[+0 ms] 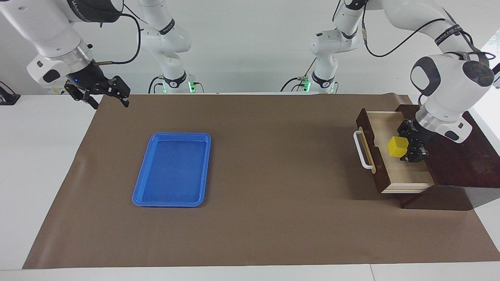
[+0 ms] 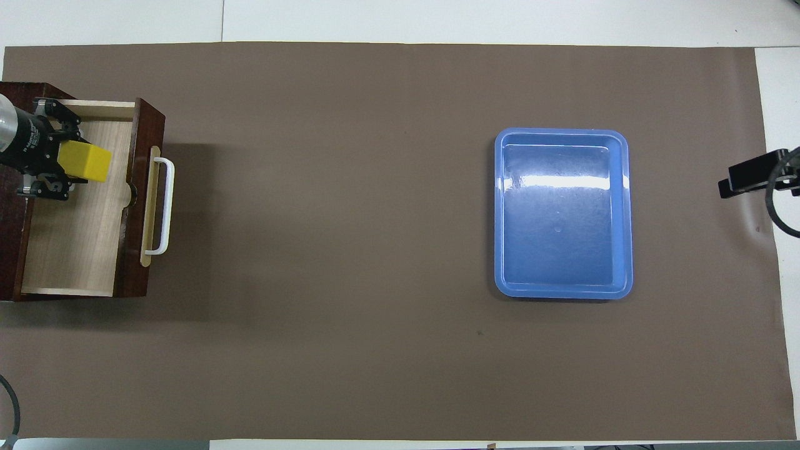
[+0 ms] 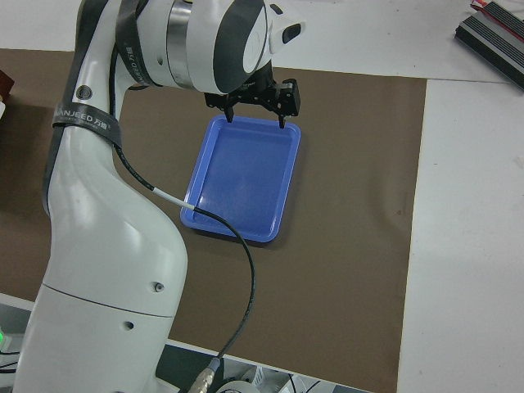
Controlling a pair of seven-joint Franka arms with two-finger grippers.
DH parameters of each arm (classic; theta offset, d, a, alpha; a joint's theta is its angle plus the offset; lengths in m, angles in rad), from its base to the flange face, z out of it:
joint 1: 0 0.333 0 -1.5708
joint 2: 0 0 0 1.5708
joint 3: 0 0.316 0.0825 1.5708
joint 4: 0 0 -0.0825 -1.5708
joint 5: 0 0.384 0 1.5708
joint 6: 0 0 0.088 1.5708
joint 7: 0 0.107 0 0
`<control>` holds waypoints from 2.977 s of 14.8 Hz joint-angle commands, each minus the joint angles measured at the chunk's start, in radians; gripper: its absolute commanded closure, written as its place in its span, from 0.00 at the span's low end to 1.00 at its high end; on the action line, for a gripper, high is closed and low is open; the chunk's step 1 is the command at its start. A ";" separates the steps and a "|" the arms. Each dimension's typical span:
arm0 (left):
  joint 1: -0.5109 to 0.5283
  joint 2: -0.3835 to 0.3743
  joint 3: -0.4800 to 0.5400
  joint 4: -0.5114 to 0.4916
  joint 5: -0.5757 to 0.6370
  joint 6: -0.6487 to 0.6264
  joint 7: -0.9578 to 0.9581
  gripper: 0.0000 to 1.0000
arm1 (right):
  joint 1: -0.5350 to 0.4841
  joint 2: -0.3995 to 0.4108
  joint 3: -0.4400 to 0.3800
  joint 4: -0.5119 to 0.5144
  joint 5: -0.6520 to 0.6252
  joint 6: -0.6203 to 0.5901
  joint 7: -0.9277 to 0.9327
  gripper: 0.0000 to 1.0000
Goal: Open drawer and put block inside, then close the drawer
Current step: 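Lower the block into the open drawer and open the left gripper, then push the drawer shut away from the robot with the left gripper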
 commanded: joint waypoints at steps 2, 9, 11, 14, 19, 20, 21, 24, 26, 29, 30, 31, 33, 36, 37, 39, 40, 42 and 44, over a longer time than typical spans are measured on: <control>0.020 -0.056 -0.006 -0.099 -0.001 0.045 0.012 1.00 | -0.016 -0.116 0.012 -0.156 -0.058 0.025 -0.076 0.00; 0.022 -0.090 -0.006 -0.232 -0.001 0.128 0.033 1.00 | -0.017 -0.149 0.020 -0.209 -0.083 0.048 -0.065 0.00; 0.022 -0.108 -0.006 -0.281 -0.001 0.168 0.049 1.00 | -0.023 -0.119 0.019 -0.189 -0.072 0.073 -0.063 0.00; 0.023 -0.110 -0.006 -0.286 -0.001 0.173 0.050 1.00 | -0.033 -0.068 0.023 -0.123 -0.066 0.065 -0.060 0.00; 0.036 -0.112 -0.006 -0.289 -0.001 0.177 0.049 1.00 | -0.034 -0.074 0.023 -0.132 -0.069 0.050 -0.048 0.00; 0.036 -0.112 -0.006 -0.289 -0.001 0.179 0.050 1.00 | -0.034 -0.071 0.023 -0.130 -0.069 0.050 -0.048 0.00; 0.037 -0.112 -0.006 -0.291 -0.001 0.180 0.050 0.92 | -0.034 -0.063 0.023 -0.129 -0.069 0.051 -0.048 0.00; 0.036 -0.110 -0.006 -0.283 -0.001 0.183 0.038 0.00 | -0.034 -0.063 0.023 -0.130 -0.069 0.051 -0.048 0.00; 0.033 -0.106 -0.006 -0.251 -0.001 0.160 0.032 0.00 | -0.034 -0.065 0.023 -0.134 -0.069 0.051 -0.048 0.00; 0.027 -0.106 -0.006 -0.135 -0.004 0.029 0.026 0.00 | -0.034 -0.068 0.025 -0.134 -0.069 0.048 -0.047 0.00; 0.020 -0.106 -0.006 -0.083 -0.004 -0.023 0.023 0.00 | -0.033 -0.072 0.025 -0.135 -0.069 0.048 -0.047 0.00; 0.019 -0.104 -0.014 -0.024 -0.008 -0.082 0.011 0.00 | -0.033 -0.072 0.025 -0.135 -0.071 0.050 -0.047 0.00; -0.031 -0.104 -0.018 0.053 -0.012 -0.177 -0.014 0.00 | -0.031 -0.074 0.025 -0.140 -0.071 0.050 -0.045 0.00; -0.145 -0.107 -0.020 0.047 -0.010 -0.174 -0.159 0.00 | -0.028 -0.072 0.026 -0.138 -0.071 0.056 -0.047 0.00; -0.165 -0.112 -0.023 0.023 -0.012 -0.148 -0.205 0.00 | -0.025 -0.074 0.026 -0.138 -0.071 0.054 -0.045 0.00; -0.231 -0.128 -0.020 -0.077 -0.010 -0.063 -0.288 0.00 | -0.024 -0.072 0.026 -0.138 -0.071 0.057 -0.048 0.00; -0.240 -0.139 -0.020 -0.129 -0.010 -0.011 -0.312 0.00 | -0.024 -0.072 0.026 -0.138 -0.071 0.057 -0.048 0.00; -0.236 -0.150 -0.020 -0.197 -0.010 0.048 -0.312 0.00 | -0.022 -0.072 0.026 -0.138 -0.071 0.057 -0.054 0.00; -0.225 -0.176 -0.018 -0.304 -0.004 0.143 -0.290 0.00 | -0.020 -0.072 0.028 -0.137 -0.071 0.064 -0.053 0.00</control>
